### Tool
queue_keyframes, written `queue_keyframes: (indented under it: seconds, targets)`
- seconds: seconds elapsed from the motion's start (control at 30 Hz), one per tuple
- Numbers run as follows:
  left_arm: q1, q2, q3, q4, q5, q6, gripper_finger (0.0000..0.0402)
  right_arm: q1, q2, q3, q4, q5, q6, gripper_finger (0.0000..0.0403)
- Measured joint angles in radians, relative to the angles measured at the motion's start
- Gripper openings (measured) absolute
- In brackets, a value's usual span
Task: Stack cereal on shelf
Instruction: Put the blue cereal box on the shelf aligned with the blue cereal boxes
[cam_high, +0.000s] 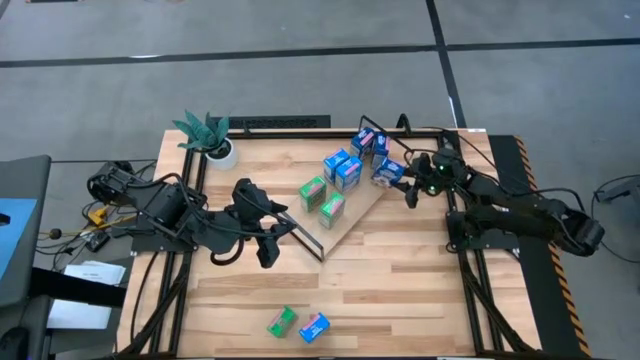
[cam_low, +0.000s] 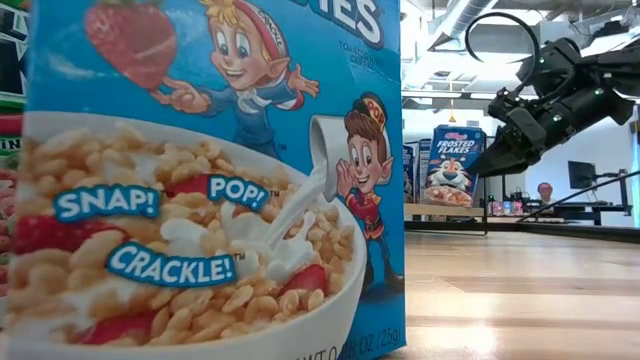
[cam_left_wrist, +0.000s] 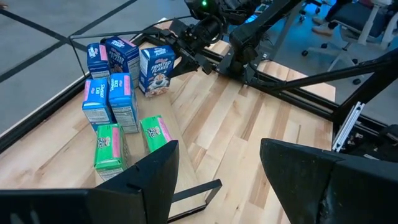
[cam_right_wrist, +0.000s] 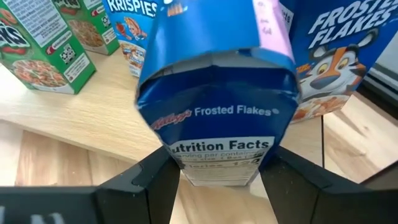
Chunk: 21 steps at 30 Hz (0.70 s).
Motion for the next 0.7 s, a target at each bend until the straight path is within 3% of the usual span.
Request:
queue_keyframes:
  seconds: [0.4, 0.7]
  targets:
    - [0.000, 0.000, 0.000, 0.000, 0.000, -0.022, 0.0215, 0.017, 0.002, 0.038, -0.111, 0.044, 0.046, 0.0235]
    - [0.000, 0.000, 0.000, 0.000, 0.000, -0.019, 0.0215, 0.102, 0.002, 0.135, -0.259, 0.186, 0.080, 0.0235]
